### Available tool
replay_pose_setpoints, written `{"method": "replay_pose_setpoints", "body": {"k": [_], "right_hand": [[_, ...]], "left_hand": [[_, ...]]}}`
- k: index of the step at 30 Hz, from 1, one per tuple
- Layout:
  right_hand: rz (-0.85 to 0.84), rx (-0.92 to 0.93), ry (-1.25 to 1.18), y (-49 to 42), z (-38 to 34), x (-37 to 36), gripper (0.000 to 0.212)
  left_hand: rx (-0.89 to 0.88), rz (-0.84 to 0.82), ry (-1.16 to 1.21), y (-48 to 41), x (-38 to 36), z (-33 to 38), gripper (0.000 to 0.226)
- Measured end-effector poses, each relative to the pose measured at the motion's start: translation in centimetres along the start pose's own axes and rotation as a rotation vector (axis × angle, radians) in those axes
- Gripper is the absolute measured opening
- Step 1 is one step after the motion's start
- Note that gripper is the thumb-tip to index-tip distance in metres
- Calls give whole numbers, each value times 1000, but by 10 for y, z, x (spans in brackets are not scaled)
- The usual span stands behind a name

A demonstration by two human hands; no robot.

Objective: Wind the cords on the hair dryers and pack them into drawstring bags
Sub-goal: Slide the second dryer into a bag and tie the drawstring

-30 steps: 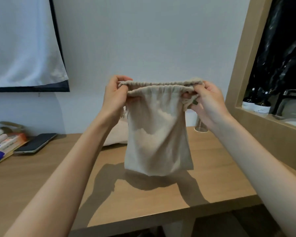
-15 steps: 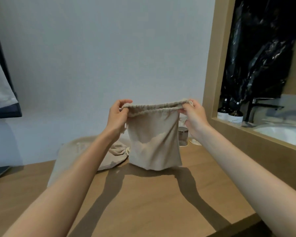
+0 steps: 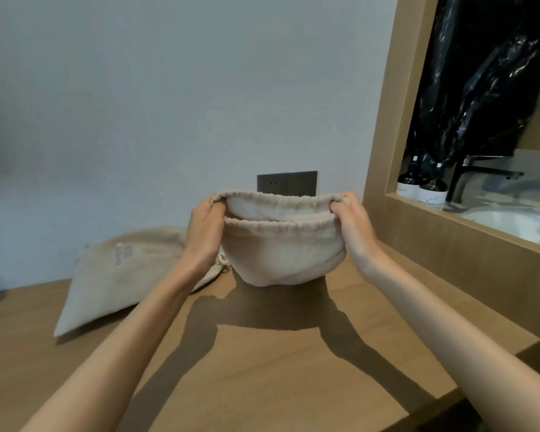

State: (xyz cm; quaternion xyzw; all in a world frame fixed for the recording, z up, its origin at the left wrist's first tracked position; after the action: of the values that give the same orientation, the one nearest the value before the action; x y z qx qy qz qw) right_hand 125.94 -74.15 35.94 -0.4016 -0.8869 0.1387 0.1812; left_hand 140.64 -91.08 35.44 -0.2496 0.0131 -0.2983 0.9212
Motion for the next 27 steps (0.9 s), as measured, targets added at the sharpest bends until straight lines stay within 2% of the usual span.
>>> {"method": "replay_pose_setpoints", "body": {"k": [3, 7, 11, 14, 18, 23, 26, 27], "right_hand": [[-156, 6, 139, 9, 11, -11, 24], [-438, -7, 280, 32, 30, -28, 27], [-669, -168, 401, 53, 64, -34, 33], [-790, -250, 437, 65, 77, -40, 31], [-780, -203, 475, 68, 80, -42, 26], [-653, -142, 650, 64, 90, -40, 28], [-558, -96, 752, 62, 103, -36, 22], [-530, -82, 773, 62, 107, -35, 20]], "left_hand": [[41, -92, -18, 12, 1, -5, 39], [6, -229, -102, 31, 4, -30, 32], [-12, -570, -318, 53, 0, -63, 44], [72, -664, -193, 70, -10, -64, 24], [52, -717, -234, 82, -18, -57, 30], [-111, -804, -533, 85, -18, -64, 31], [-48, -846, -651, 90, -19, -83, 53], [-33, -848, -656, 91, -21, -90, 51]]}}
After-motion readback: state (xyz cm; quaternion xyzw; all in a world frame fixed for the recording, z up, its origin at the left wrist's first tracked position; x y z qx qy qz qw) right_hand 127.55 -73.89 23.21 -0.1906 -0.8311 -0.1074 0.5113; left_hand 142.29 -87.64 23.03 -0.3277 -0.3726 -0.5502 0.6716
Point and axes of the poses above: each hand's wrist, its own y-axis away from the middle knuckle, its own x-axis out of the back of the hand, z = x × y, the point moved 5 cm from there along -y, towards the middle knuckle, and after that the axes turned 9 degrees about -z, right-handed, at the moved point
